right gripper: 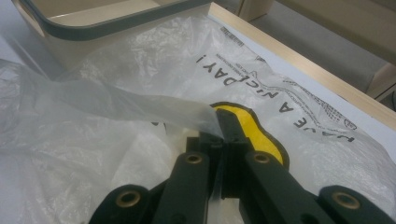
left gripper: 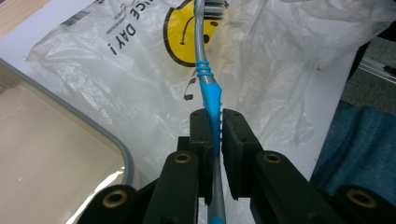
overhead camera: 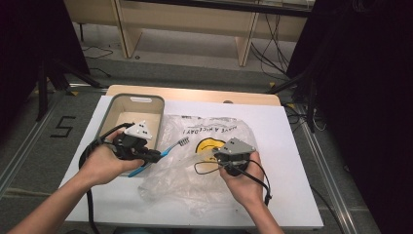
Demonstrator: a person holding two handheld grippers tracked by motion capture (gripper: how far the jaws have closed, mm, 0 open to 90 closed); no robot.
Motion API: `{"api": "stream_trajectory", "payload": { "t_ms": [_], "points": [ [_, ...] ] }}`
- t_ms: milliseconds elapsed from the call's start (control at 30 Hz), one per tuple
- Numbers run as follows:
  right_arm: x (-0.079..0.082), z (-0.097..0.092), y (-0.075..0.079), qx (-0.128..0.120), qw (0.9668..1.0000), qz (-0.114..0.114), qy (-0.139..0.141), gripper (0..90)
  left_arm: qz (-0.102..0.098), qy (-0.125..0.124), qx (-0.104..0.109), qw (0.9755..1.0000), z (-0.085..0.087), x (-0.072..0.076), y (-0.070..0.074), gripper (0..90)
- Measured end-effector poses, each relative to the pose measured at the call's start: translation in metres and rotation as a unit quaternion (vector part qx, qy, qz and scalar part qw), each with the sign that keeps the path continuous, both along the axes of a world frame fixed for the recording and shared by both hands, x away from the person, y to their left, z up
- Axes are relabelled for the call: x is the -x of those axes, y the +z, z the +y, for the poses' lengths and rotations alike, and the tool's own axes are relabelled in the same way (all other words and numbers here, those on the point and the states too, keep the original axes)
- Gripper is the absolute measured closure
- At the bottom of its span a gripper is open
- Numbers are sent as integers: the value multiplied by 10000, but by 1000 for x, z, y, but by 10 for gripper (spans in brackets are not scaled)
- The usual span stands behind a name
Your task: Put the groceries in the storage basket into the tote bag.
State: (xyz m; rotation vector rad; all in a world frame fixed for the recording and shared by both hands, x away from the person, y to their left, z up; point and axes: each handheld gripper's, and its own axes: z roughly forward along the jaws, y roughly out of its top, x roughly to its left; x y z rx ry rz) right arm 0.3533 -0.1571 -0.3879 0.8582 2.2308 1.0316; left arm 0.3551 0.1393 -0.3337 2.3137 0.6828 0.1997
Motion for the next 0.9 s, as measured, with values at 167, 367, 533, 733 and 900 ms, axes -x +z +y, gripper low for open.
{"api": "stream_trajectory", "payload": {
  "t_ms": [167,367,533,733,900],
  "points": [
    [0,1,2,-65,9999,-82,-45,900,-30,-96,34,9999,-2,5,4,827],
    [-1,2,2,-75,9999,-22,-97,900,-13,-219,83,9997,-4,11,7,827],
    [-2,3,2,-65,9999,-14,-84,900,-30,-317,57,9995,-7,16,8,827],
    [-3,3,2,-78,9999,17,-88,900,14,-445,55,9990,-11,21,8,827],
    [-3,2,2,-71,9999,32,-78,900,35,-546,7,9985,-15,26,5,827]
  ]
}}
